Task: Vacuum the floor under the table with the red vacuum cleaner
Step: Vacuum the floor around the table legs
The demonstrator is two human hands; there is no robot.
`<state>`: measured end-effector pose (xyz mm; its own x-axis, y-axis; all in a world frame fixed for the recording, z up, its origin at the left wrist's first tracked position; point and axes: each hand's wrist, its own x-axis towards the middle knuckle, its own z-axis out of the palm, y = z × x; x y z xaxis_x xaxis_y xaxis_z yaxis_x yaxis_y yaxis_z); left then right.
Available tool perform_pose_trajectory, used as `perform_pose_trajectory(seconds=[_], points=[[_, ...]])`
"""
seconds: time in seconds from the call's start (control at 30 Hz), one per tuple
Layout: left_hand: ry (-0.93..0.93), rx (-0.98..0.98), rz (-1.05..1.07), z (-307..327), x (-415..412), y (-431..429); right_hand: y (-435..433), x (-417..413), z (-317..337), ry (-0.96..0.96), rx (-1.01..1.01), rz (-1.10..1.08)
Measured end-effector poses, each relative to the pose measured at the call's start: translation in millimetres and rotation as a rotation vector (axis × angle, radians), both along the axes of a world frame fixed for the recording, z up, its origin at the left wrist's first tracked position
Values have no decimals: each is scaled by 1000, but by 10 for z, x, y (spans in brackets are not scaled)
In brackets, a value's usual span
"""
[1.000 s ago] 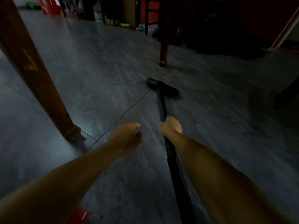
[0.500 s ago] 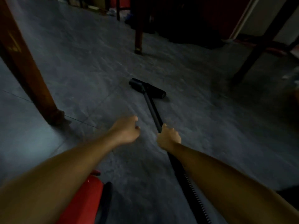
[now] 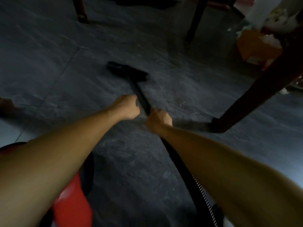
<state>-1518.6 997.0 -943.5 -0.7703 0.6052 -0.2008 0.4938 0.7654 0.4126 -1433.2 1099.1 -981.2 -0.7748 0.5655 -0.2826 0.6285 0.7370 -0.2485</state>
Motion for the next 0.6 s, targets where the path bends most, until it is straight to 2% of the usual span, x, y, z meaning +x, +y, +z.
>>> perform_pose_trajectory(seconds=[0.1,0.17,0.23,0.37,0.43,0.5,0.6], points=[[-29,0,26,-84,16,-65,218,104,49,11,-53,-270],[-59,-3,48,-79,-5,-55,127,250,18,25,-69,-339],[-73,16,71,-54,-24,32,-130,431,-90,2,-88,-311],[-116,115,84,-71,15,338,-682,704,-308,-96,-295,-176],[-164,153,118,-158,98,474,-682,729,-359,-123,-350,-186],[-172,161,107,-261,199,578,-425,702,-344,-104,-309,-261],[-162,156,29,-341,283,695,243,679,-242,-37,-80,-392]])
